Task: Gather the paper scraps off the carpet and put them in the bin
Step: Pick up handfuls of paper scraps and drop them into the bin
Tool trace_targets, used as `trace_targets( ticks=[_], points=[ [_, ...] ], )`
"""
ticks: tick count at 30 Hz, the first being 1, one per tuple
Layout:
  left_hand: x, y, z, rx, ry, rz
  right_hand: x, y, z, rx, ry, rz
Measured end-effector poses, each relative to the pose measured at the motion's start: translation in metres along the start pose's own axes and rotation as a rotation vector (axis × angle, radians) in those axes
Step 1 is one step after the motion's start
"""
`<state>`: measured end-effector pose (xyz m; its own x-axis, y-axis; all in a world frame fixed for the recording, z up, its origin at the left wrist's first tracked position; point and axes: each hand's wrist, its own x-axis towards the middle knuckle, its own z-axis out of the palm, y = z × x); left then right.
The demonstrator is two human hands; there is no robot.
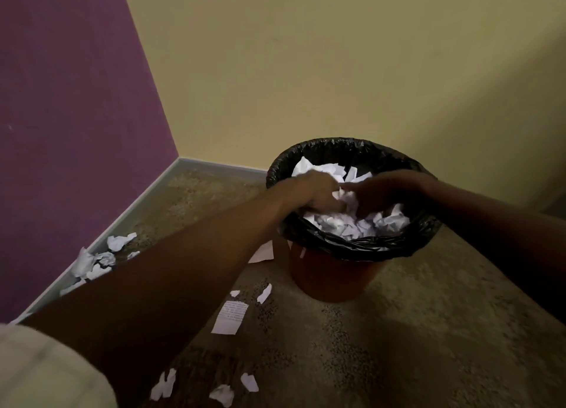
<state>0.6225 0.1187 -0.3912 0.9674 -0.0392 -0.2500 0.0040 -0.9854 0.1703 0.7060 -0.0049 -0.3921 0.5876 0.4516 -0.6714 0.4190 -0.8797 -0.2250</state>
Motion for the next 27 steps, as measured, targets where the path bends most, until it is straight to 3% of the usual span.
trace_targets(
  ticks=[2,6,12,21,27],
  points=[
    [-0.003,-0.008,-0.012,-0.077,0.119,0.017,-0.011,-0.005,-0.016,0.002,0.005,0.004],
    [-0.021,-0.018,-0.041,-0.159,0.29,0.064,-0.035,-0.021,-0.045,-0.119,0.17,-0.004],
    [-0.056,-0.053,-0.064,-0.289,0.606,-0.025,-0.073,-0.078,-0.048,-0.149,0.416,-0.251],
    [-0.119,-0.148,-0.013,-0.313,0.517,-0.238,-0.058,-0.152,0.012,-0.393,0.539,-0.568],
    [-0.157,-0.192,0.055,-0.273,0.459,-0.349,-0.006,-0.185,0.087,-0.416,0.464,-0.65]
  ],
)
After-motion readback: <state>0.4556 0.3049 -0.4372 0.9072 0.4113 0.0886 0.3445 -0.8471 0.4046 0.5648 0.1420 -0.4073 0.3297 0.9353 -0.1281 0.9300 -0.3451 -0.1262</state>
